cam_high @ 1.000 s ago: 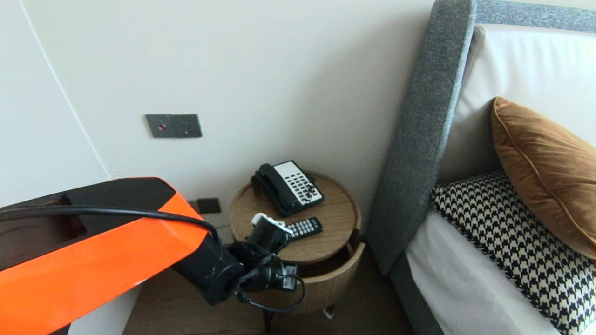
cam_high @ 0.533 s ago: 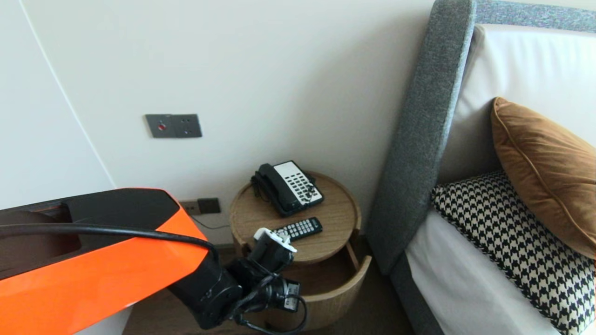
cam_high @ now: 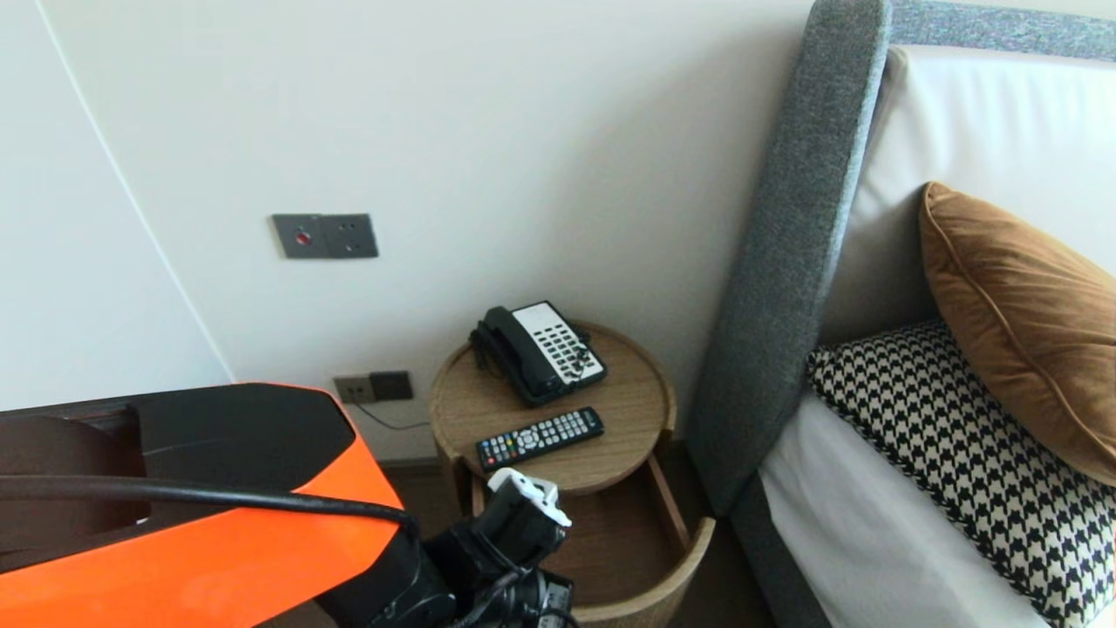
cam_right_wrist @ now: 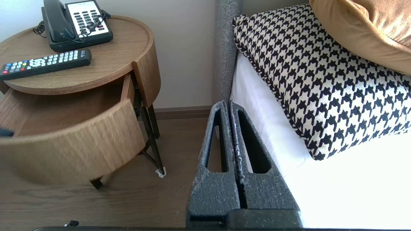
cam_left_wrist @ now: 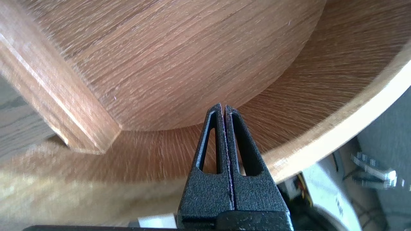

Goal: Open the nightstand drawer

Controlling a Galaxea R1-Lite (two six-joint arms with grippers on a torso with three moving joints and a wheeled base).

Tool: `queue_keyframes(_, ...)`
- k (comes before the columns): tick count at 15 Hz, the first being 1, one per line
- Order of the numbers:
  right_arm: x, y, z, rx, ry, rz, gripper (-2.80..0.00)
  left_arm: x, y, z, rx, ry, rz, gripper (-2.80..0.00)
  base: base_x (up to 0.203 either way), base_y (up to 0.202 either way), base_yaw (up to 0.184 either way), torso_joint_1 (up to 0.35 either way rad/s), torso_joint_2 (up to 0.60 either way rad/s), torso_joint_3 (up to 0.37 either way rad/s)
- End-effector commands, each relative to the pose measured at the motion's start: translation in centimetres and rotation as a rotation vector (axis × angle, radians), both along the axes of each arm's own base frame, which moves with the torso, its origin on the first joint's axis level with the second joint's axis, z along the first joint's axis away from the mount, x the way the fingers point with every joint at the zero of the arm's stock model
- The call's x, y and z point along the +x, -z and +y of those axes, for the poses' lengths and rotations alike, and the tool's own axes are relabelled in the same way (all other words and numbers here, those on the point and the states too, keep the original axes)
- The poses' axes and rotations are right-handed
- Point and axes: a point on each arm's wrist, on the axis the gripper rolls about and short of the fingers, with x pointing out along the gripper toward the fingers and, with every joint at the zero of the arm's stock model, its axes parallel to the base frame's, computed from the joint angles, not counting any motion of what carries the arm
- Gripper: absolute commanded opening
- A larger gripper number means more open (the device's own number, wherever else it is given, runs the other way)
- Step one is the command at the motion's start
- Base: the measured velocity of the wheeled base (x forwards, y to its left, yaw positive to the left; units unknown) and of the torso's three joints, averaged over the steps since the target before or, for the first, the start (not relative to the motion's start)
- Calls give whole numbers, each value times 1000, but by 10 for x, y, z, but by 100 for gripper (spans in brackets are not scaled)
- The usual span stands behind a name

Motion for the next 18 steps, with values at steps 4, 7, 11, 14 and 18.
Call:
queue_keyframes(4, 0, 0, 0, -1, -1, -1, -280, -22, 1, -4, 10, 53, 10, -280, 0, 0, 0, 0, 0, 0)
queue_keyframes(7, 0, 0, 0, -1, -1, -1, -280, -30, -2, -2, 13, 74, 15, -280, 0, 0, 0, 0, 0, 0)
queue_keyframes(11, 0, 0, 0, -1, 0, 0, -280, -32, -8, -4, -16, 80, -11, -280, 0, 0, 0, 0, 0, 0)
queue_keyframes(14, 0, 0, 0, -1, -1, 1, -280, -24, -15, -9, -93, 70, -76, -280, 0, 0, 0, 0, 0, 0)
queue_keyframes(18, 0, 0, 0, -1, -1, -1, -280, 8, -42, 7, -153, 35, -165, -280, 0, 0, 0, 0, 0, 0)
